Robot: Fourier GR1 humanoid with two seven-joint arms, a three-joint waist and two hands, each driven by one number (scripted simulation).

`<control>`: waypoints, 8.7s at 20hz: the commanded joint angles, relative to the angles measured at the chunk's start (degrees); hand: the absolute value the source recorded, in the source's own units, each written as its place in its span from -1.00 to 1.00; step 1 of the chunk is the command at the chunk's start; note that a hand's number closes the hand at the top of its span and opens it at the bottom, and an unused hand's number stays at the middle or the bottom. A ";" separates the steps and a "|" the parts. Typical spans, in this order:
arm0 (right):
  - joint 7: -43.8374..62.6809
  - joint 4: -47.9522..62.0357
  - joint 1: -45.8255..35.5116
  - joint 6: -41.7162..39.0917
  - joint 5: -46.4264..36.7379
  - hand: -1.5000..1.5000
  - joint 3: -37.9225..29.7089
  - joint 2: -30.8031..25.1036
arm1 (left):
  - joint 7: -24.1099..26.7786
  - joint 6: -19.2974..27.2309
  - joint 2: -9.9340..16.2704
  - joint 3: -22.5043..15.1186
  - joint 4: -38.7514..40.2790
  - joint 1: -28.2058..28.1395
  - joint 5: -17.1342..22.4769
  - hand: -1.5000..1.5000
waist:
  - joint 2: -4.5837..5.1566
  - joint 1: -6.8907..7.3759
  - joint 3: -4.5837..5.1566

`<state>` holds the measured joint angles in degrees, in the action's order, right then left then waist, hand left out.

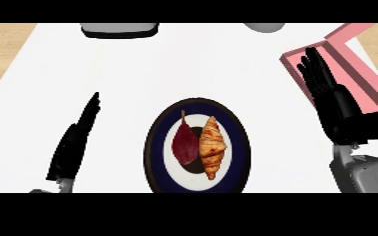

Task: Pick the pear from the plate and place it in the cardboard box

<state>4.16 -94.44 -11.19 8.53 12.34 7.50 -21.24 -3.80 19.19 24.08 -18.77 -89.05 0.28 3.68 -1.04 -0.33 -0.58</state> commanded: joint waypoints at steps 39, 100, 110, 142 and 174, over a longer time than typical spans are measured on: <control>50.41 -13.20 -13.84 -13.90 -17.69 -1.00 13.89 5.98 | -7.27 -5.41 -8.18 14.35 -4.55 6.94 11.33 0.00 | 1.04 0.58 0.59; 39.78 17.51 -13.54 -2.46 -32.11 -1.00 25.56 21.24 | -9.27 -15.74 -15.40 24.10 -7.99 3.79 5.38 0.00 | 1.04 0.68 0.58; 38.50 19.37 -14.93 2.00 -33.24 -1.00 29.06 21.24 | -3.38 -13.36 -19.36 22.50 0.85 8.82 1.63 0.00 | 1.10 0.50 0.59; 43.35 -10.04 -22.00 -24.49 -66.54 1.00 38.64 17.56 | -10.49 -14.27 -17.27 24.22 -6.39 7.71 3.06 0.00 | 0.82 0.08 0.59; 23.58 8.74 -25.59 -12.00 -69.03 1.00 -10.21 -2.06 | -9.47 -14.61 -18.40 23.39 -6.47 6.19 2.20 0.00 | 1.20 0.86 0.57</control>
<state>34.07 -93.38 -36.88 -7.19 -56.21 0.68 -20.09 -12.88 4.90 5.66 4.83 -94.82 7.04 5.74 0.14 0.32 -0.01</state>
